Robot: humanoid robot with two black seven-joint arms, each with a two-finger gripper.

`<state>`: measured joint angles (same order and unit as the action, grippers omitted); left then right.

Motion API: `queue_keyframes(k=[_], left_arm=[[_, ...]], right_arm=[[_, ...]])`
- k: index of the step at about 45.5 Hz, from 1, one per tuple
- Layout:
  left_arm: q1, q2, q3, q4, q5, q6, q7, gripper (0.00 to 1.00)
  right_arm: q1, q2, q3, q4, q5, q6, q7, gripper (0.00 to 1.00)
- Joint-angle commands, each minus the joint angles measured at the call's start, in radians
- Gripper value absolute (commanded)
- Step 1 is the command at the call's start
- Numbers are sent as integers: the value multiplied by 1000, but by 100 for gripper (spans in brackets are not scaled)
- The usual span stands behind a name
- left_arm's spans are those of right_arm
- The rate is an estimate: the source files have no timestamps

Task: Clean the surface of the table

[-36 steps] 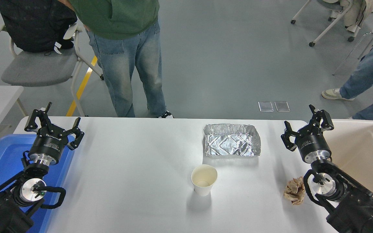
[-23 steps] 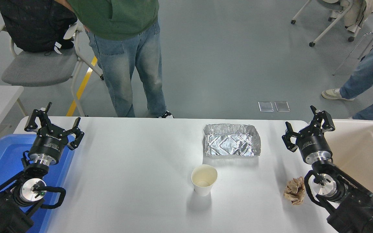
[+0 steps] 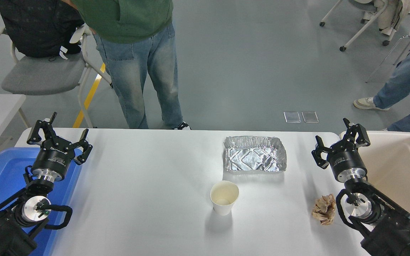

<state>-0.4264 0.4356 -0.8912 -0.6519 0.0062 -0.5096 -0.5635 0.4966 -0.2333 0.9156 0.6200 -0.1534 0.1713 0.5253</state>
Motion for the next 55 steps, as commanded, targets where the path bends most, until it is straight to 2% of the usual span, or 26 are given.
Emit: queue_keyframes(k=[1,44,50,55], left_arm=[[0,0,0,0,0,0,1,99],[1,-1,-3,-2,0,-3,1,99],[1,-1,-3,-2,0,-3,2,99],[1,-1,-3,-2,0,-3,2,99]], right_arm=[[11,-4,-1,0,0,1,-1,100],[13,-43,5,23,0,5,4,100],[-19,-98,-32,96,-32,36,16,100],[-70,-185,-47,314,-38,34,21,100]])
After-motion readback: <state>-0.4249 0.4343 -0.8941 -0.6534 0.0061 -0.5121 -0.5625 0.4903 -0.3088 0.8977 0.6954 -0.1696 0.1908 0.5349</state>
